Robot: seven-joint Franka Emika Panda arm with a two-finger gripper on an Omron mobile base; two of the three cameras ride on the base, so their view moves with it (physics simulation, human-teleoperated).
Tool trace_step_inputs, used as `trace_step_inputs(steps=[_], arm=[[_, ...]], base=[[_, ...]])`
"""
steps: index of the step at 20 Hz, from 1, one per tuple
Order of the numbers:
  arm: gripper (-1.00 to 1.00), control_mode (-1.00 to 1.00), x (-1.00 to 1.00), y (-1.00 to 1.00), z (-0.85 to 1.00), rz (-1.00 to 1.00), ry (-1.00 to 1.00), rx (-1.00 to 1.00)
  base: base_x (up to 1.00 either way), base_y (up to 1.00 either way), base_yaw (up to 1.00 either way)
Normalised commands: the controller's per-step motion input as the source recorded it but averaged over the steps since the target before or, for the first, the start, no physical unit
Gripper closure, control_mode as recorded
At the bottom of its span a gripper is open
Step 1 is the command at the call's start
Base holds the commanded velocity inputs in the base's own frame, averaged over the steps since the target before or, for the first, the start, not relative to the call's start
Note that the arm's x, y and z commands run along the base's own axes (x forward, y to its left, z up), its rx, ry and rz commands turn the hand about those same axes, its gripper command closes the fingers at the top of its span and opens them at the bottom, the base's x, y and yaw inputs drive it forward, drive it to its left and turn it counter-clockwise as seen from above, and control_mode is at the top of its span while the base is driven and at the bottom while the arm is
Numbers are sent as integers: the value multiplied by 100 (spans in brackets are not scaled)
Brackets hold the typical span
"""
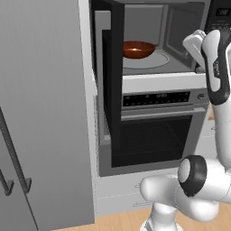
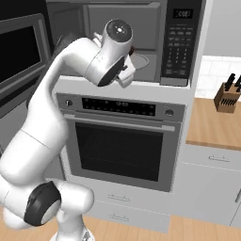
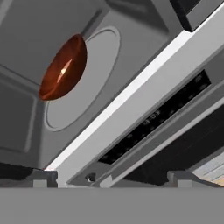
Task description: Open the microwave, place the bowl with waffle inside the microwave, then close the microwave door and turn it on.
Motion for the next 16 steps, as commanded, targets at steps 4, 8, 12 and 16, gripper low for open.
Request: trace_step_inputs(steps=[4,8,12,16], arm=[[-100,-100,-100,8,62,17,-29,-25],[-100,-100,-100,21,41,14,-36,-25],[-100,-100,-100,36,4,14,-43,-21],[-100,-100,-100,38,0,15,-39,-9]], base=[[0,0,0],[0,0,0],[0,0,0],[0,0,0]])
